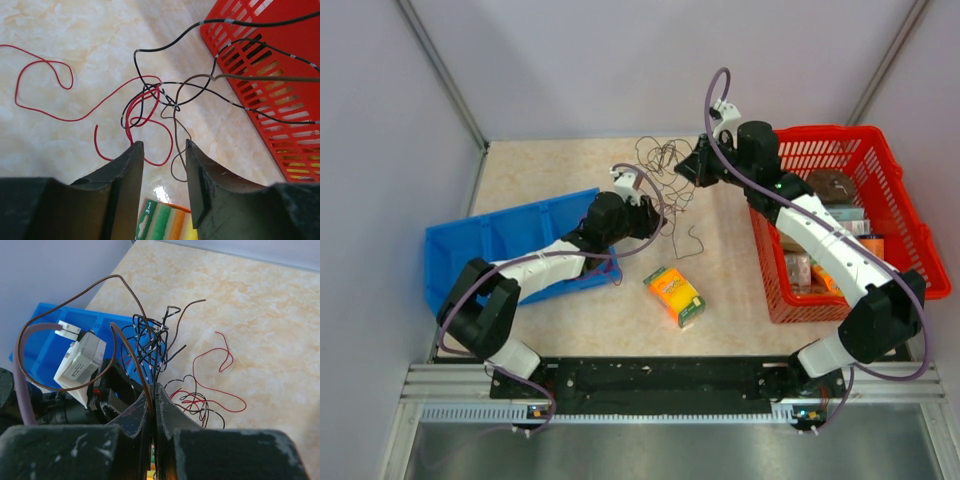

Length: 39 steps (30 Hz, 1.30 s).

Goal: Untangle the cables

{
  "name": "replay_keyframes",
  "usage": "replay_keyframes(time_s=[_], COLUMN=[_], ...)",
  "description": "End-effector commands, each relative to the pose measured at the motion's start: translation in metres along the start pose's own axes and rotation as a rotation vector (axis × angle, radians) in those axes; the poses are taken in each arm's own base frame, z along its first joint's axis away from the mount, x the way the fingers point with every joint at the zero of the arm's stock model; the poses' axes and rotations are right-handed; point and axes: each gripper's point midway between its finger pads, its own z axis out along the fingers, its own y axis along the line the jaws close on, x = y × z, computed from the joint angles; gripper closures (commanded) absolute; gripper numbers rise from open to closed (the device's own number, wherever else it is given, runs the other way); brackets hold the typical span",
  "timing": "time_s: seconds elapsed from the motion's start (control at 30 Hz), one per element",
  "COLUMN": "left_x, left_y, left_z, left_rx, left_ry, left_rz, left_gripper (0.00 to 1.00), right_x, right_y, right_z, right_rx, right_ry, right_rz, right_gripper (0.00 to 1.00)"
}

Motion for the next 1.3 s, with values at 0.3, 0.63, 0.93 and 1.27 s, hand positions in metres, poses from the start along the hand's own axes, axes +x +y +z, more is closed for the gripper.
replay_keyframes(time_s=[0.3, 0.63, 0.93, 1.27], left_x=[-0.025, -0.019, -0.014, -0.015], left_y=[-0.010, -0.016, -0.004, -0.015], left_z=[-0.016, 0.007, 0.020, -0.076], left_rx=[-0.002, 0.035, -0.030, -0.032], left_ry=[-0.062, -0.021, 0.013, 0.006], left_rz=[0.020, -0.026, -0.048, -0.013], left_gripper=[0.42, 0.54, 0.76, 1.00], right_x=[-0.028, -0.028, -0.029, -0.044], right_y=[0.010, 0.010, 0.012, -0.089], right_z=[-0.012, -0.013, -0.016, -0.004], right_rx=[-0.023, -0.022, -0.030, 0.457], right_ry=[-0.084, -0.086, -0.094, -0.187], right_rz=[-0.024, -0.023, -0.027, -0.099], right_gripper=[1.00, 1.00, 1.00, 1.00])
